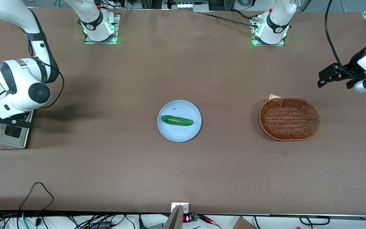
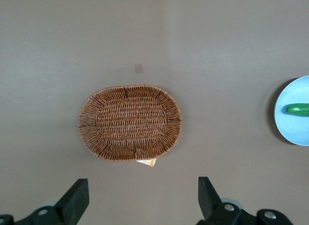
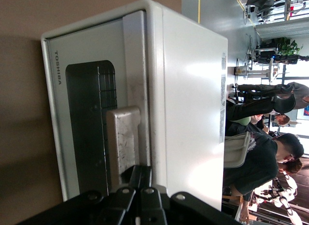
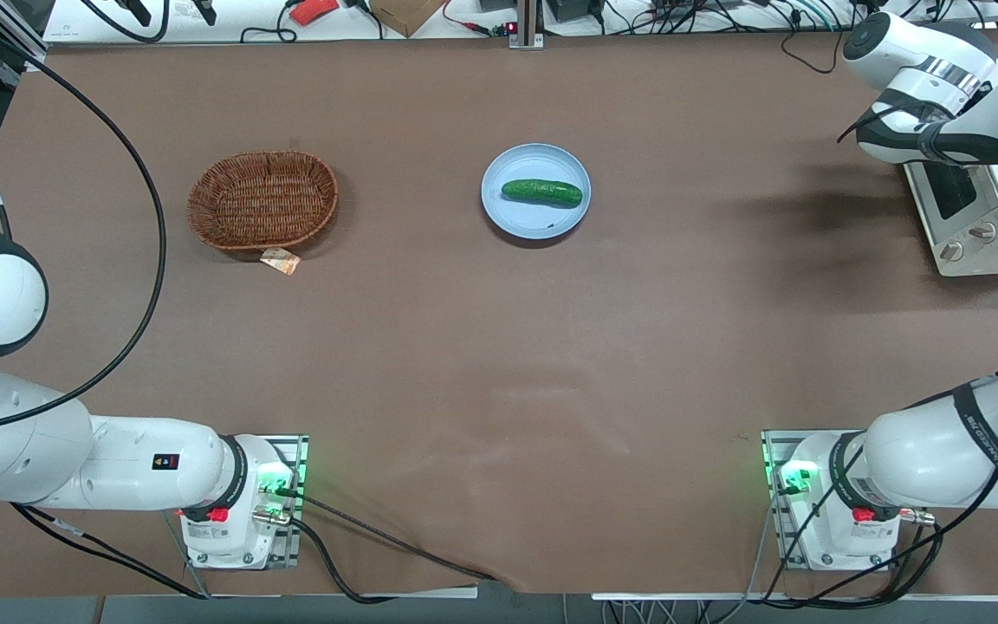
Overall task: Open oven door with right arm only
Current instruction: 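Hook the right gripper on the handle and pull the door downward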
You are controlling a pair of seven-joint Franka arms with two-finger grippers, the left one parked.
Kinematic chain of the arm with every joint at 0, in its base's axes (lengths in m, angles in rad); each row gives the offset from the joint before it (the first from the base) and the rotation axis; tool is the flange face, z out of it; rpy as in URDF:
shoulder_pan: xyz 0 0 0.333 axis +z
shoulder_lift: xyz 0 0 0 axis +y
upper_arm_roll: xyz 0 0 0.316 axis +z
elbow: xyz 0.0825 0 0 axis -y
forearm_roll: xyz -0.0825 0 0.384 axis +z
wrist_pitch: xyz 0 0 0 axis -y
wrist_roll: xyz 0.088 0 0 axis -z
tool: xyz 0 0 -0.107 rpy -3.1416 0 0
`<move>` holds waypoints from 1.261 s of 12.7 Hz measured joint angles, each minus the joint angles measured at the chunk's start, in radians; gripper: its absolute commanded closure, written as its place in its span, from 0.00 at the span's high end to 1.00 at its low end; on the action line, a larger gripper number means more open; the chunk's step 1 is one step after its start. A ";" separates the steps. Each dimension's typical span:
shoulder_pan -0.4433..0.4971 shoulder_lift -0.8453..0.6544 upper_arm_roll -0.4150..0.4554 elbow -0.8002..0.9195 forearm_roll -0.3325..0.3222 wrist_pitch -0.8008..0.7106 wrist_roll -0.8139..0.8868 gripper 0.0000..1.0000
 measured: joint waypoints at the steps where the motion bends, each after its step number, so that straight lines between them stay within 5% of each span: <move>1: 0.001 0.001 0.001 0.000 -0.002 -0.001 0.008 0.01; 16: 0.072 0.024 0.025 -0.002 0.069 -0.015 0.027 0.01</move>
